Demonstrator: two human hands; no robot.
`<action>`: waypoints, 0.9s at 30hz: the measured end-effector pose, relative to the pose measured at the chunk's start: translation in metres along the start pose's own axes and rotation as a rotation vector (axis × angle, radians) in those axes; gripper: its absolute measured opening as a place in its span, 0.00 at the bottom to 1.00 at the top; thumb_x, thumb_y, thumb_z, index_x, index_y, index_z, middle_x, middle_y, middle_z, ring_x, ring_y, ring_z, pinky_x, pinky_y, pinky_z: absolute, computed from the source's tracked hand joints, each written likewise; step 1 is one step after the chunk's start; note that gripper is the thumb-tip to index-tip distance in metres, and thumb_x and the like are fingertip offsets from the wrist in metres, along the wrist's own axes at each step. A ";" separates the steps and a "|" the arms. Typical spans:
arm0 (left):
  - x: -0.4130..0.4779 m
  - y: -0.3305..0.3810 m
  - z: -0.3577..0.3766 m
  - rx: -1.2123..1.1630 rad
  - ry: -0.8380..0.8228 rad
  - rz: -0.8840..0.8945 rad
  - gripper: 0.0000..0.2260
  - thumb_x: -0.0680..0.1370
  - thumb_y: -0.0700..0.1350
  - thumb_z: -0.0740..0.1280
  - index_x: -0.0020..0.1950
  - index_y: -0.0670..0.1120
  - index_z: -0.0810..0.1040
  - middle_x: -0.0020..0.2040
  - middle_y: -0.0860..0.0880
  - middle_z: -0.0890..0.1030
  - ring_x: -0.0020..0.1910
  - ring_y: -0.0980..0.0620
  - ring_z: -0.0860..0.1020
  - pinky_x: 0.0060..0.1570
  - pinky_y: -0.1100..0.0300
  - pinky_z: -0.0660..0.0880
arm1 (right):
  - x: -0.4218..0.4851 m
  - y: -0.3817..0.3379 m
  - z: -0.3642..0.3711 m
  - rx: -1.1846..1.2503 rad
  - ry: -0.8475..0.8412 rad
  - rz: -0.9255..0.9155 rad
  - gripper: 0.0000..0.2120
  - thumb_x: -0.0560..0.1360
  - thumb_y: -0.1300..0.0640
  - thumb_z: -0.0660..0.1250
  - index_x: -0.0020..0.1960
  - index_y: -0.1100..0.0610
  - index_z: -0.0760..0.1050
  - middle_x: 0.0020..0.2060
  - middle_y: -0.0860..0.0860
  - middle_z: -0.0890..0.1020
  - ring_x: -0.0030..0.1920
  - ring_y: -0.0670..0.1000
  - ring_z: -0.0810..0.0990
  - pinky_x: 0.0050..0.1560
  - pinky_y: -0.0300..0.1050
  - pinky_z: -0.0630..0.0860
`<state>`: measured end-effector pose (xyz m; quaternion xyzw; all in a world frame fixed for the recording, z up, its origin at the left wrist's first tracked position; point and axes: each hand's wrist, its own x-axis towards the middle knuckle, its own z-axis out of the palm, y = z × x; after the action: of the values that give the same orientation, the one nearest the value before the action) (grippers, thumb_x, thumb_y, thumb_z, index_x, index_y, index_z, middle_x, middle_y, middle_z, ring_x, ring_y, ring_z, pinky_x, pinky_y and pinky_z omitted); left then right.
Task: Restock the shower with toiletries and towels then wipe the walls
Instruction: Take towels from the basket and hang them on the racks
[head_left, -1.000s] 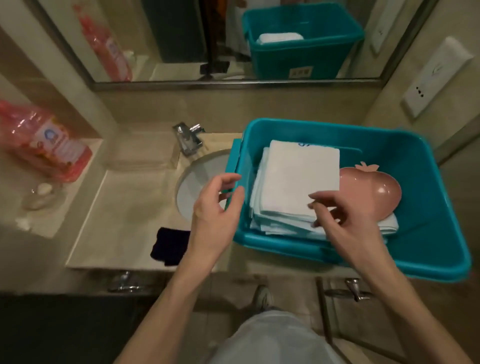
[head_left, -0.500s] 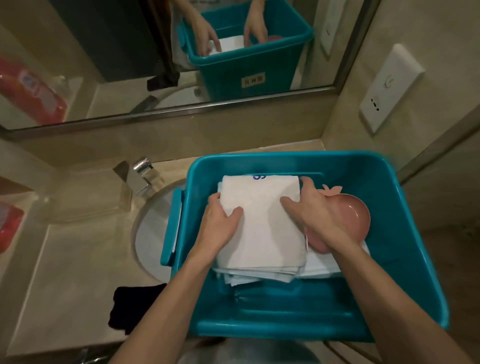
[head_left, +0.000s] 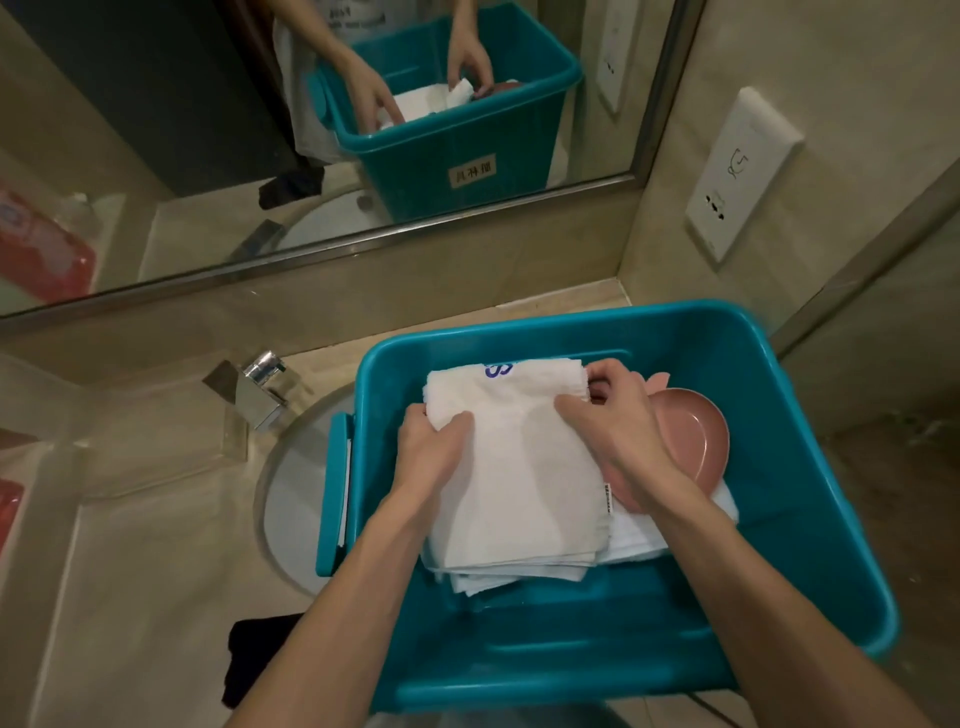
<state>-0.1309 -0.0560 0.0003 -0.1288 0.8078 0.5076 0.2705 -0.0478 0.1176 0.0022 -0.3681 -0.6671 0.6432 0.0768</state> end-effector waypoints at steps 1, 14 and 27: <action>-0.002 0.000 -0.002 -0.016 -0.003 0.005 0.15 0.76 0.48 0.67 0.61 0.48 0.71 0.53 0.49 0.80 0.48 0.49 0.80 0.40 0.56 0.75 | -0.004 -0.001 0.002 -0.011 0.004 -0.011 0.10 0.68 0.57 0.71 0.48 0.51 0.74 0.42 0.50 0.84 0.46 0.64 0.84 0.43 0.69 0.80; -0.044 -0.001 -0.057 -0.161 -0.299 0.317 0.15 0.77 0.43 0.70 0.62 0.46 0.72 0.54 0.51 0.83 0.48 0.54 0.83 0.45 0.58 0.79 | -0.117 -0.033 0.015 0.118 0.365 -0.242 0.18 0.71 0.65 0.72 0.56 0.55 0.71 0.45 0.49 0.86 0.42 0.46 0.84 0.50 0.51 0.81; -0.179 0.094 -0.106 -0.205 -0.862 0.765 0.19 0.74 0.53 0.74 0.58 0.45 0.77 0.47 0.51 0.86 0.45 0.53 0.83 0.51 0.50 0.81 | -0.335 -0.118 -0.013 0.297 0.787 -0.641 0.15 0.73 0.68 0.73 0.51 0.55 0.72 0.44 0.54 0.84 0.41 0.48 0.84 0.41 0.42 0.80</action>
<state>-0.0615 -0.1193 0.2086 0.3648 0.5605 0.6514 0.3584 0.1531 -0.0579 0.2365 -0.3444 -0.5687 0.4880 0.5655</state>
